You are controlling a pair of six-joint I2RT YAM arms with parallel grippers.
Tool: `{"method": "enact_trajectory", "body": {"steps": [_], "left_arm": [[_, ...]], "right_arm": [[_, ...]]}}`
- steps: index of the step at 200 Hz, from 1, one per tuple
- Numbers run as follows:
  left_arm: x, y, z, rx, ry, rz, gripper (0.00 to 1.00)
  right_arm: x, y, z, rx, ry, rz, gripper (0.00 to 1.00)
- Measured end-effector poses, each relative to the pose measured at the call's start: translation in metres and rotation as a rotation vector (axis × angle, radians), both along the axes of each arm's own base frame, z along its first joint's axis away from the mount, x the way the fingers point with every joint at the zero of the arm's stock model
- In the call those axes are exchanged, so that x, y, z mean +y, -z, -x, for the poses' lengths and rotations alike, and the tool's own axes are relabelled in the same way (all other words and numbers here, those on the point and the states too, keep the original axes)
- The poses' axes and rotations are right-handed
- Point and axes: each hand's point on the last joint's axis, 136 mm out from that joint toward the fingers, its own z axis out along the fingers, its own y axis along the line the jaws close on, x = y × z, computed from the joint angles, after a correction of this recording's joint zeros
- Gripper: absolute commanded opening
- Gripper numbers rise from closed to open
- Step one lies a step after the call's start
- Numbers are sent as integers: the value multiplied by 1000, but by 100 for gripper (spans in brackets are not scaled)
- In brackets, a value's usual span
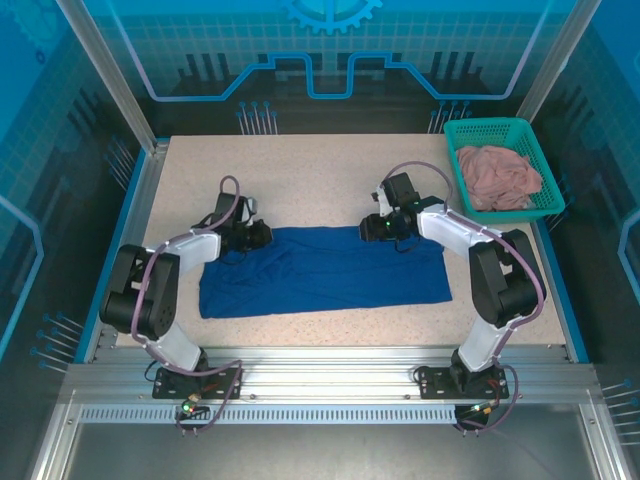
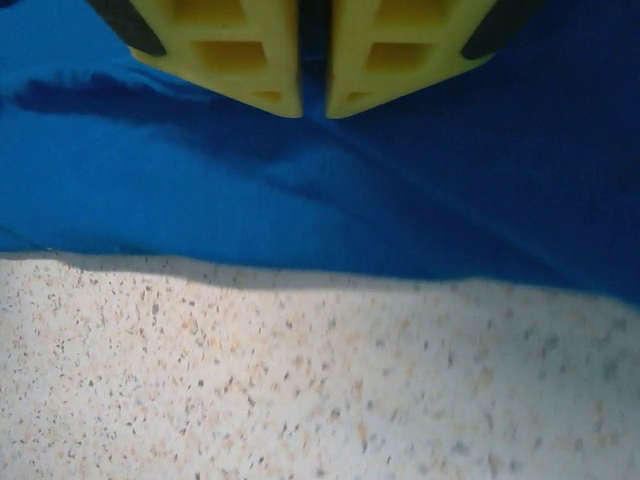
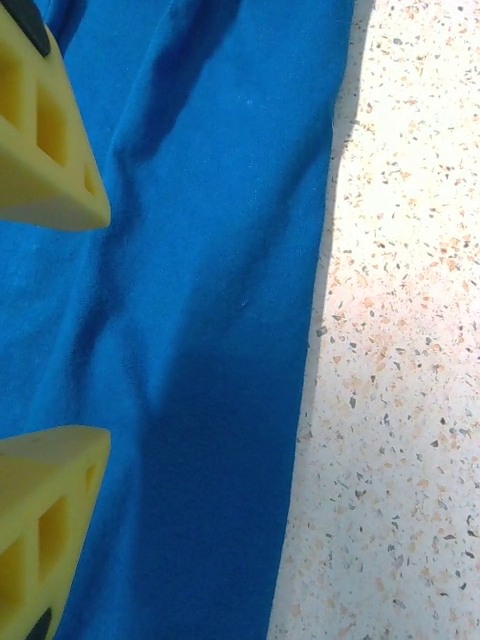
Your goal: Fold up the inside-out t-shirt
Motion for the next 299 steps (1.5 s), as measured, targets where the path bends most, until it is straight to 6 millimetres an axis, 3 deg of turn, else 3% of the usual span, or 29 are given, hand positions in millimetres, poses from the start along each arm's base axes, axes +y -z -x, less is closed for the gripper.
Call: {"method": "enact_trajectory", "body": {"steps": [25,51,59,68,75,84,97,113,128,158,175,201,224,262,299], "left_arm": [[-10,-7,22,-7,33,15,1],[-41,-17,61,-3,121,55,13],[-52,-18,77,9,159,72,25],[-63,-20,93,29,198,97,48],[-69,-20,105,49,222,116,60],[-72,-22,116,76,238,133,67],[-70,-28,122,80,237,135,71],[-64,-35,121,64,216,109,73],[-53,-43,110,44,161,76,73],[-3,-42,80,46,-63,56,72],[28,-36,71,56,-185,53,72],[39,-28,65,67,-235,54,72],[41,-15,63,93,-242,40,72],[51,8,71,135,-277,8,72],[58,19,74,152,-298,-12,72]], "right_arm": [[-1,1,2,8,1,7,55],[-5,3,6,24,1,24,55],[-7,3,7,29,2,30,55],[-9,2,8,30,1,33,55],[-12,0,9,28,2,37,56],[-13,-3,10,25,3,37,56],[-12,-6,10,19,-1,28,56],[-6,-8,12,22,-18,4,56],[13,-11,16,19,-57,-40,56],[92,-20,47,40,-224,-209,56],[138,-12,71,101,-321,-269,54],[184,10,99,203,-403,-307,48],[199,25,102,258,-405,-316,45],[215,30,88,265,-395,-333,25],[217,33,88,283,-385,-333,7]]}}
